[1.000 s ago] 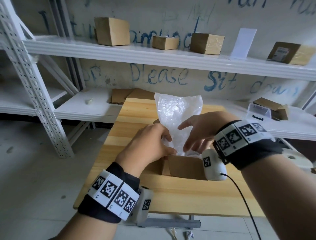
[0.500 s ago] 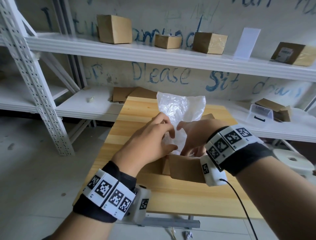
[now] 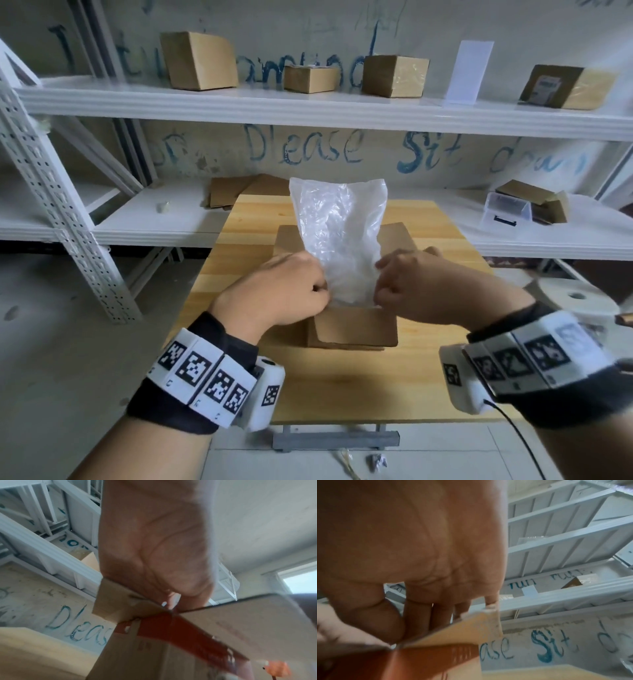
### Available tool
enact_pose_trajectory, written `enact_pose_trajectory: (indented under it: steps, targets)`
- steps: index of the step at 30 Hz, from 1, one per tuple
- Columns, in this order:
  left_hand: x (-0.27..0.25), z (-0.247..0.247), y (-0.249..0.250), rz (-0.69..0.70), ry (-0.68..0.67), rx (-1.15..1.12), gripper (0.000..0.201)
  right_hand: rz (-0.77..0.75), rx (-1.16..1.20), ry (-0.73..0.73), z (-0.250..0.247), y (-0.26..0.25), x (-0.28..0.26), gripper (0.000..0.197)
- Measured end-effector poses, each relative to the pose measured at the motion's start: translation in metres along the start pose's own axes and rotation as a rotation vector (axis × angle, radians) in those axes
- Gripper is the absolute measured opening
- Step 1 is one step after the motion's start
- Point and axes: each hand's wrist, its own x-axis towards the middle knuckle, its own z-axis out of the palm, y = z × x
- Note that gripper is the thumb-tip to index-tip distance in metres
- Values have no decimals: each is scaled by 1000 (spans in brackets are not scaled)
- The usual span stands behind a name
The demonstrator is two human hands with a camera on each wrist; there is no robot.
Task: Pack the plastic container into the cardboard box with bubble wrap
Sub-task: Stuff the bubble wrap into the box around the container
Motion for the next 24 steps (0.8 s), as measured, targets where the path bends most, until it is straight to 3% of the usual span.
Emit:
enact_pose_trajectory:
  steps: [3,9,11,15,20,24]
  targets:
    - [4,-5,5,2,-27,-89,32,-16,-36,4,18,1,11,41]
    - [10,2,-1,-68,156,-95,26,-90,-161,-62,21,-3,2,73]
    - [8,3,-4,-46,150,-61,23,-85,-91,-47,25,1,6,72]
    - [-8,6,-2,-30,120,-6,36,-71,232,-56,26,11,15,44]
    - [-24,2,-1,-63,51,-1,41,-80,198,-169,10,5,18,36]
    - [-22,4,1,-118,40,30,34,52,86,-236,7,-4,24,78]
